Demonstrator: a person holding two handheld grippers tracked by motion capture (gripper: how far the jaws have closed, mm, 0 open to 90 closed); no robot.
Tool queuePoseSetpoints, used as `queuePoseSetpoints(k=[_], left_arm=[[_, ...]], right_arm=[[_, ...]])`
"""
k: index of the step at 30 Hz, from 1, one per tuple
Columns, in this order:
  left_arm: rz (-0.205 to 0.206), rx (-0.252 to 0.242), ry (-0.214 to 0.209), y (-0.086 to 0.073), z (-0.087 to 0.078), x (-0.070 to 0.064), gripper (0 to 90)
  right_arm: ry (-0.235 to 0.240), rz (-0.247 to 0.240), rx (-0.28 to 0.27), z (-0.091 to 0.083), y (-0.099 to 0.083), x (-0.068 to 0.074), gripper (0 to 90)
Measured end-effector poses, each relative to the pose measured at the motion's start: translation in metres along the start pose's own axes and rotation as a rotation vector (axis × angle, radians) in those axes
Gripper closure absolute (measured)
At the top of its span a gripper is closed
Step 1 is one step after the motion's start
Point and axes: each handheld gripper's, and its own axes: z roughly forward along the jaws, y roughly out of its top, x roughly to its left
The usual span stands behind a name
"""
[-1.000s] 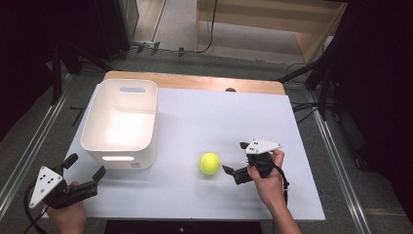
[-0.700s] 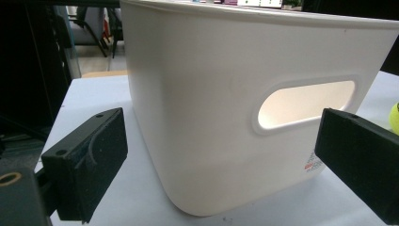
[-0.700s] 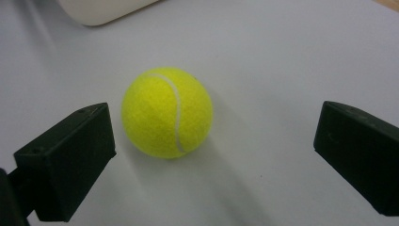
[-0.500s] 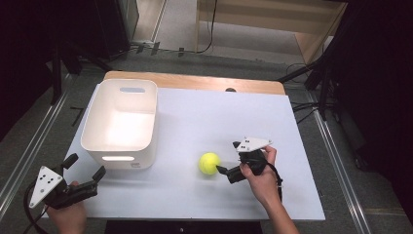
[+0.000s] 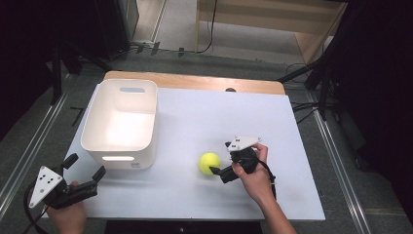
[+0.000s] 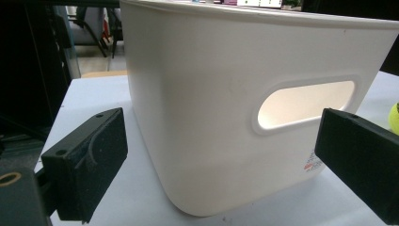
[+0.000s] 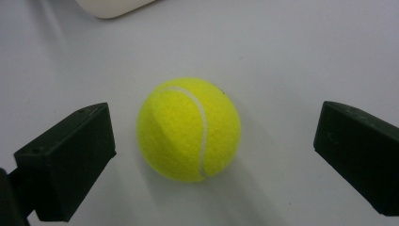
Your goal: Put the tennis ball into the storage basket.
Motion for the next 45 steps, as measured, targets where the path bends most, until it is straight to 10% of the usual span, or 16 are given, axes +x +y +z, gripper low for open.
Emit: queuePoseSetpoints(k=[45], left_arm=[[-0.006,-0.004,-0.003,0.0,0.0,0.0,2.8]], right_arm=[[0.057,-0.039,0.138,0.042,0.006,0.01,4.8]])
